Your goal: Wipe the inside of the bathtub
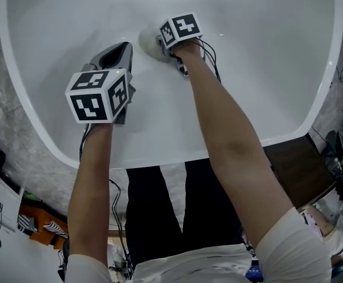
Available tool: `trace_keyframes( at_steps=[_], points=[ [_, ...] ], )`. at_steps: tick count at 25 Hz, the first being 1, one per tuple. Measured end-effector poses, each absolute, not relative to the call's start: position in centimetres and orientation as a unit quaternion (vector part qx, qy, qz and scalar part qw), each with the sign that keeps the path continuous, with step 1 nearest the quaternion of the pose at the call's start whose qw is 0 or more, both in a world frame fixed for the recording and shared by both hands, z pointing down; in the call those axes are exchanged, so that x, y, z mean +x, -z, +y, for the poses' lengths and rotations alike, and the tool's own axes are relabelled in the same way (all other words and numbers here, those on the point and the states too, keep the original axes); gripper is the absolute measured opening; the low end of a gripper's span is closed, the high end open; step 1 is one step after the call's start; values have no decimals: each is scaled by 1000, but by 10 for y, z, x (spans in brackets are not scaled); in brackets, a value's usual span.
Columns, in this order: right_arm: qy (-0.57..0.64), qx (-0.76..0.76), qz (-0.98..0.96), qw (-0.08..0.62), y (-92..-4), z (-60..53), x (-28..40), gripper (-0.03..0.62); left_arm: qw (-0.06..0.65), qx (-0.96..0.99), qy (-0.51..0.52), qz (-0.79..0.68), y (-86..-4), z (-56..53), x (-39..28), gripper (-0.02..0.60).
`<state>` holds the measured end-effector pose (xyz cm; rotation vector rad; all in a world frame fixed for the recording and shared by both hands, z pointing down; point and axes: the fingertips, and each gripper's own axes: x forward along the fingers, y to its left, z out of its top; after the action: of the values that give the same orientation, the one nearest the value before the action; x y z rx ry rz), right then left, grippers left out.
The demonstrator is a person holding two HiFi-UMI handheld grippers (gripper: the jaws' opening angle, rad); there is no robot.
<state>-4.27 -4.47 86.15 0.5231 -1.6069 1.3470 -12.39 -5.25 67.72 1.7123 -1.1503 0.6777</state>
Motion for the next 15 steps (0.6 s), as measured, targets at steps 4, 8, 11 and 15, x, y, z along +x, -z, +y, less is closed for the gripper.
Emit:
trace_keyframes(
  at_steps=[4, 8, 11, 15],
  points=[
    [-548, 221, -653, 473, -859, -49, -24, 94, 469, 698, -281, -462, -684, -58, -113, 5],
    [-545, 225, -651, 477, -860, -50, -14, 94, 476, 698, -286, -453, -698, -62, -107, 5],
    [-544, 228, -648, 481, -862, -52, -7, 94, 481, 698, -294, -442, -709, -64, -98, 5],
    [-539, 231, -648, 486, -855, -60, 21, 94, 482, 704, -297, -428, -710, -73, -64, 5]
  ],
)
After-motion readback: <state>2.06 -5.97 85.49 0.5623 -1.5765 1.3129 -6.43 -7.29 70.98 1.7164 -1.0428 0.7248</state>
